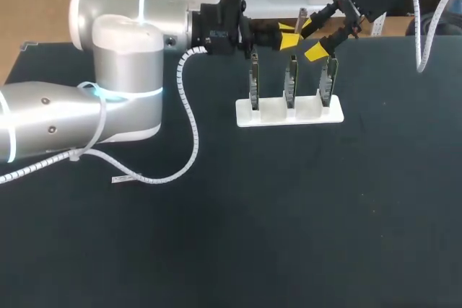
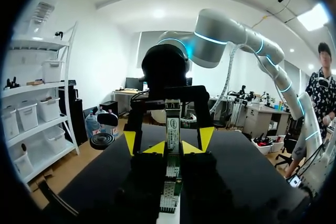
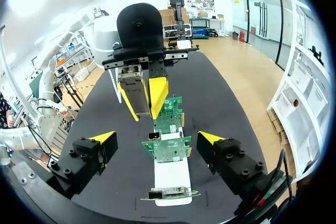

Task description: Pick up the optical module with the left hand, and insert it into the network port with the right hand.

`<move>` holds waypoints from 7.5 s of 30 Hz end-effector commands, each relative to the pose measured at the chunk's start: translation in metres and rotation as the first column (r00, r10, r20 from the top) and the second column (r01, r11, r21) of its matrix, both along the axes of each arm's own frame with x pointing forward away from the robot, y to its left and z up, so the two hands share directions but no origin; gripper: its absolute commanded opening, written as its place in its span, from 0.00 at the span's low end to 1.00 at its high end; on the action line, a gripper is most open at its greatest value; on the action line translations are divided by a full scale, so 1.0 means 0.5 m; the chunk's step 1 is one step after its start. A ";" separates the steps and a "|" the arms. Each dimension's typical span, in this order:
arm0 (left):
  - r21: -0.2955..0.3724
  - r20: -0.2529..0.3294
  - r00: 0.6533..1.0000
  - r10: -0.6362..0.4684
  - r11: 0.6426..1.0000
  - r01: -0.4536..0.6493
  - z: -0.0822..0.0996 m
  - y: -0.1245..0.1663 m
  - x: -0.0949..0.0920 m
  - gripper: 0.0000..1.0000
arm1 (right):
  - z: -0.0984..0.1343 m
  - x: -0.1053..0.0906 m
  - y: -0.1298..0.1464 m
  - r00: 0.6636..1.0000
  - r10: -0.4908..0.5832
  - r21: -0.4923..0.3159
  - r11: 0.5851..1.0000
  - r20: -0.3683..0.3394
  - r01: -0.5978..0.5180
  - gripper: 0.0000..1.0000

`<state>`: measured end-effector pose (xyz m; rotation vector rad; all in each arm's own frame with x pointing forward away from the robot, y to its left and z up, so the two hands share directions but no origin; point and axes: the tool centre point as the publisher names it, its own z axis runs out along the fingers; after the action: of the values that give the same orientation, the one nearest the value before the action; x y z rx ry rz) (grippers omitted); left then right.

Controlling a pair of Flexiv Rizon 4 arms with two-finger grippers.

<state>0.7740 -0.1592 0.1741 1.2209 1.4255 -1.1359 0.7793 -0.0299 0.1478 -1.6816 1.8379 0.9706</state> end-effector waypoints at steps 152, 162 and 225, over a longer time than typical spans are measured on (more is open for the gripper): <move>0.002 -0.053 0.999 0.007 1.000 -0.007 -0.028 -0.002 0.009 0.00 | 0.107 -0.011 0.033 0.989 0.043 0.109 0.992 0.145 -0.059 1.00; 0.002 -0.053 0.999 0.007 1.000 -0.007 -0.028 -0.002 0.009 0.00 | 0.109 -0.013 0.025 0.988 0.029 0.113 0.992 0.150 -0.046 1.00; 0.002 -0.053 0.999 0.007 1.000 -0.007 -0.028 -0.002 0.009 0.20 | 0.103 0.008 0.032 0.987 0.027 0.109 0.993 0.159 -0.044 0.00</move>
<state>0.7778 -0.1602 0.1606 1.1934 1.4709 -1.1690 0.7840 -0.0139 0.1998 -1.6780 1.6275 0.9122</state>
